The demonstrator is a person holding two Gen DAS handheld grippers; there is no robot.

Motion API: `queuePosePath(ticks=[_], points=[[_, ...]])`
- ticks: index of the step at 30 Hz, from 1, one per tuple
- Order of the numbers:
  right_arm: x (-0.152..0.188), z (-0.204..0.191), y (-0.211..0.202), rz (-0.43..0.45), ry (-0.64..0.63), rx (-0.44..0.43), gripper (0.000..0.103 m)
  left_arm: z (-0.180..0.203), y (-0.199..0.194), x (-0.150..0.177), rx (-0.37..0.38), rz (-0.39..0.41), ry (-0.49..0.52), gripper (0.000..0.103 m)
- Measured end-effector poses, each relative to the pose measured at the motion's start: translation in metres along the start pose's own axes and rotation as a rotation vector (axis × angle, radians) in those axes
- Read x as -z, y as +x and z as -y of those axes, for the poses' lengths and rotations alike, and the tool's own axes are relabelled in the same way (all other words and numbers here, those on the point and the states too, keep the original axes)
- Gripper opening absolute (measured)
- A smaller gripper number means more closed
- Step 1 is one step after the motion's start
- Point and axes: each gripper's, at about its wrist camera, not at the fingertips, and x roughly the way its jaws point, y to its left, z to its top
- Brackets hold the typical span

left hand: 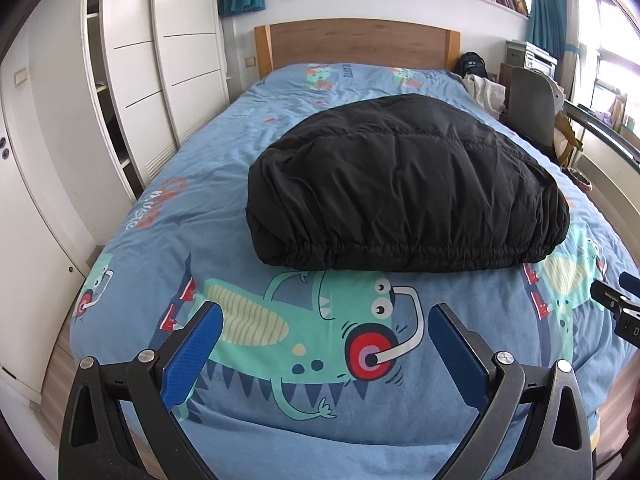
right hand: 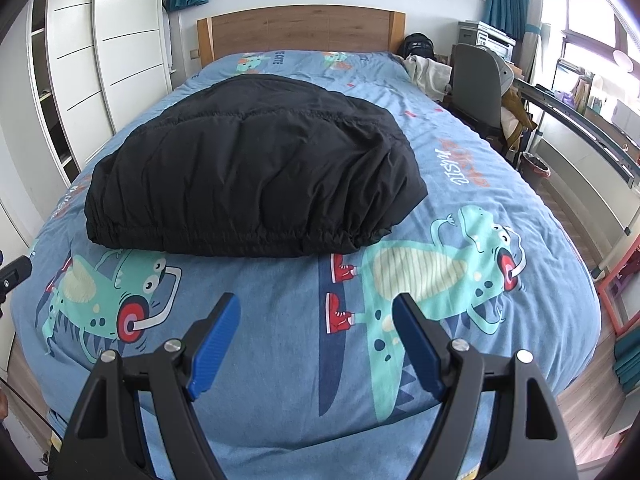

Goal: Fold large clothes

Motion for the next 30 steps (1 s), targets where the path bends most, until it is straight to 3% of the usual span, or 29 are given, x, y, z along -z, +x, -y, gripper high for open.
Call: queuePosePath(ticks=[30], points=[[0.0038,0.0004,0.0030,-0.002,0.002,-0.026,0.078,0.0086,0.0029,0.0017,-0.036,-0.022,0.009,0.101]])
